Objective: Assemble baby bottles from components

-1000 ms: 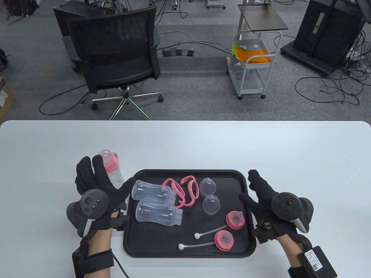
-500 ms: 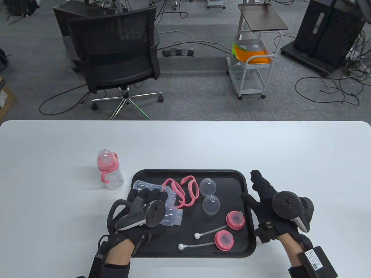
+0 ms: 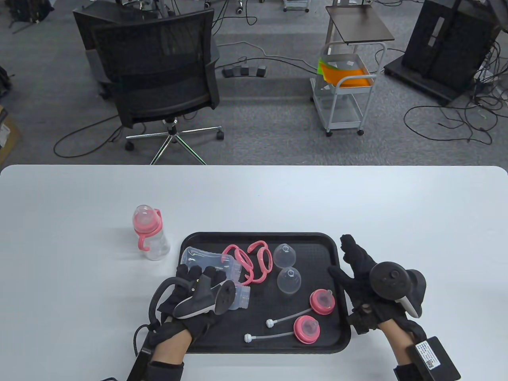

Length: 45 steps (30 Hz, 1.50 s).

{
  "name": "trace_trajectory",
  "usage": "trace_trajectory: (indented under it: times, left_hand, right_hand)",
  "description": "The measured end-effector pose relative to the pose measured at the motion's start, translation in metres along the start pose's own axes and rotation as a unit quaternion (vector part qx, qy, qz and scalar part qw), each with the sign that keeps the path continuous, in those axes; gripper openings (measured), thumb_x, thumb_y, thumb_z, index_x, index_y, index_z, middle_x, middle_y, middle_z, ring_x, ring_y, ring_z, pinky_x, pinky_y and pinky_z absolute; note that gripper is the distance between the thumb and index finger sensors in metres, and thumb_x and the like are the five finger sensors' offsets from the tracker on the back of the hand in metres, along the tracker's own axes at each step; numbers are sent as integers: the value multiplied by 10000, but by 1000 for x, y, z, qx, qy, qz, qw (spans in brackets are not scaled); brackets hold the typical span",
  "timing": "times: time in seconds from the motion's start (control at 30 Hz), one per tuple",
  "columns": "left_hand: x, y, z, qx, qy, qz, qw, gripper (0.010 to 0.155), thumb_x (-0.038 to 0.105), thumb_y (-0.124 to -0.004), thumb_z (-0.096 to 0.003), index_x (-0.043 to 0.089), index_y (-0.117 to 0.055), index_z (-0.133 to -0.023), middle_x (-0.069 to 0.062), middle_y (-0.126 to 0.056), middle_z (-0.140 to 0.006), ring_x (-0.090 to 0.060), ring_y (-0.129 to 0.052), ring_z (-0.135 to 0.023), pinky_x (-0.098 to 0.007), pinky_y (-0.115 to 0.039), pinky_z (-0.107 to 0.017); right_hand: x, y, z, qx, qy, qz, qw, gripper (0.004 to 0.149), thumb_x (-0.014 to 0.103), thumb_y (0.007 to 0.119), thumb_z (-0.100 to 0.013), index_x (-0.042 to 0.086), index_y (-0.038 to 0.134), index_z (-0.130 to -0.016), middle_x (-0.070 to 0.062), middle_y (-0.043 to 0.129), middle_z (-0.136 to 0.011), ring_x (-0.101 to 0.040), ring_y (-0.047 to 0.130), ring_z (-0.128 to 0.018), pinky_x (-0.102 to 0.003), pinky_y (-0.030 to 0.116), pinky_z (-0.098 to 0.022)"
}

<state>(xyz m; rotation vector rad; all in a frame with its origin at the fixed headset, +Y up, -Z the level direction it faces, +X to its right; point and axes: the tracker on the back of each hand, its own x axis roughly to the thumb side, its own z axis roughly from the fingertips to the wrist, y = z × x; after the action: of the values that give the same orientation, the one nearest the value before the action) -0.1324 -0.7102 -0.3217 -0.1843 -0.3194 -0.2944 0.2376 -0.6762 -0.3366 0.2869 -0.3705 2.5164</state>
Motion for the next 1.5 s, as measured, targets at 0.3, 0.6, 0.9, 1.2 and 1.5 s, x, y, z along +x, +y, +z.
trace_trajectory:
  times: [0.3, 0.6, 0.9, 1.2, 1.5]
  left_hand:
    - [10, -10, -6, -35, 0, -34, 999, 1018, 665, -1046, -323, 271, -552, -1121, -14, -666, -1121, -387, -731, -1028, -693, -451, -775]
    - [5, 0, 1, -20, -16, -15, 1000, 991, 627, -1083, -300, 281, -602, -1095, 10, -727, -1089, -322, -797, -1010, -686, -471, -780]
    - [-33, 22, 21, 38, -4, 105, 994, 984, 627, -1074, -312, 274, -603, -1100, 0, -728, -1087, -313, -809, -1010, -680, -486, -788]
    - [-64, 30, 36, 146, 46, 204, 967, 984, 665, -1027, -328, 171, -631, -1082, -87, -772, -1020, -338, -898, -912, -674, -574, -755]
    - [-83, 30, 45, 208, 89, 287, 931, 1014, 718, -988, -369, 149, -592, -1109, -113, -732, -1043, -376, -864, -926, -679, -571, -742]
  right_hand:
    - [0, 1, 0, 3, -4, 3, 1000, 837, 532, 795, -391, 150, 476, -1064, -140, 718, -993, -365, 899, -813, -511, 830, -569]
    - [3, -1, -1, -1, -7, -5, 1000, 832, 529, 796, -392, 146, 486, -1062, -142, 729, -985, -365, 907, -804, -515, 835, -559]
    - [40, -11, -3, -39, -16, -9, 999, 735, 513, 828, -388, 118, 672, -987, -125, 902, -822, -311, 1042, -601, -415, 949, -377]
    - [113, 15, -37, 126, 13, 88, 988, 633, 495, 878, -370, 83, 864, -851, -112, 1052, -587, -228, 1124, -291, -310, 982, -127]
    - [148, 76, -79, 195, 71, 166, 964, 602, 495, 914, -349, 60, 938, -765, -66, 1101, -393, -96, 1103, -36, -193, 931, 95]
